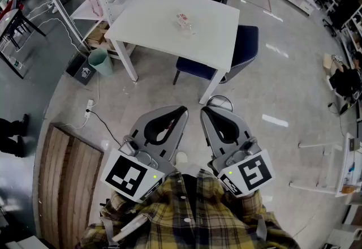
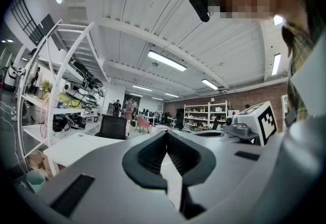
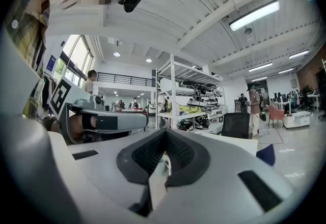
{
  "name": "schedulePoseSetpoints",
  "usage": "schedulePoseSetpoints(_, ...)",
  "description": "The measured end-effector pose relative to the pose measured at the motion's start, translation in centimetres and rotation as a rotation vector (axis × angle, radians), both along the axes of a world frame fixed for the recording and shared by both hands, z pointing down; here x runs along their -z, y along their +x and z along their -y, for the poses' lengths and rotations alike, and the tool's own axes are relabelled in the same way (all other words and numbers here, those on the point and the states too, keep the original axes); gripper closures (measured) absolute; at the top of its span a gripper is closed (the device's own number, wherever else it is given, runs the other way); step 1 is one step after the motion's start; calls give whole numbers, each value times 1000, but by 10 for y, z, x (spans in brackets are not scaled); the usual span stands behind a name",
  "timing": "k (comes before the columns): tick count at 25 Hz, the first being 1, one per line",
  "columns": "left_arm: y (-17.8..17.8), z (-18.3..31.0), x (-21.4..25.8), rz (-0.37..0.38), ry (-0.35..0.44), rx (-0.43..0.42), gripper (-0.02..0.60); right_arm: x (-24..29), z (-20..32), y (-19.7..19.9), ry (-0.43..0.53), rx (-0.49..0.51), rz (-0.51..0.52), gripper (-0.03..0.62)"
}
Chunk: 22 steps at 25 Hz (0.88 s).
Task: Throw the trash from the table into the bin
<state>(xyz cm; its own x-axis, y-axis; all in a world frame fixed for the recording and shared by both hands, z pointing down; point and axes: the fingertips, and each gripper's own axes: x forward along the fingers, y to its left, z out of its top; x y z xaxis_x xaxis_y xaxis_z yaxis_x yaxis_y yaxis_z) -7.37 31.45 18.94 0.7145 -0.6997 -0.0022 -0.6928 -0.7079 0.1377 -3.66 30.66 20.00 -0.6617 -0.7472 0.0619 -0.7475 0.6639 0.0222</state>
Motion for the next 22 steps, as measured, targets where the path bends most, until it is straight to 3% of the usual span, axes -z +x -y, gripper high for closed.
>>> schedulePoseSetpoints(7, 11, 0, 0, 2, 3, 4, 572, -2, 0, 8, -11, 13, 13, 595)
schedulePoseSetpoints(22, 16, -4, -6, 11, -14, 103, 572, -13, 2, 23, -43, 82, 33, 595)
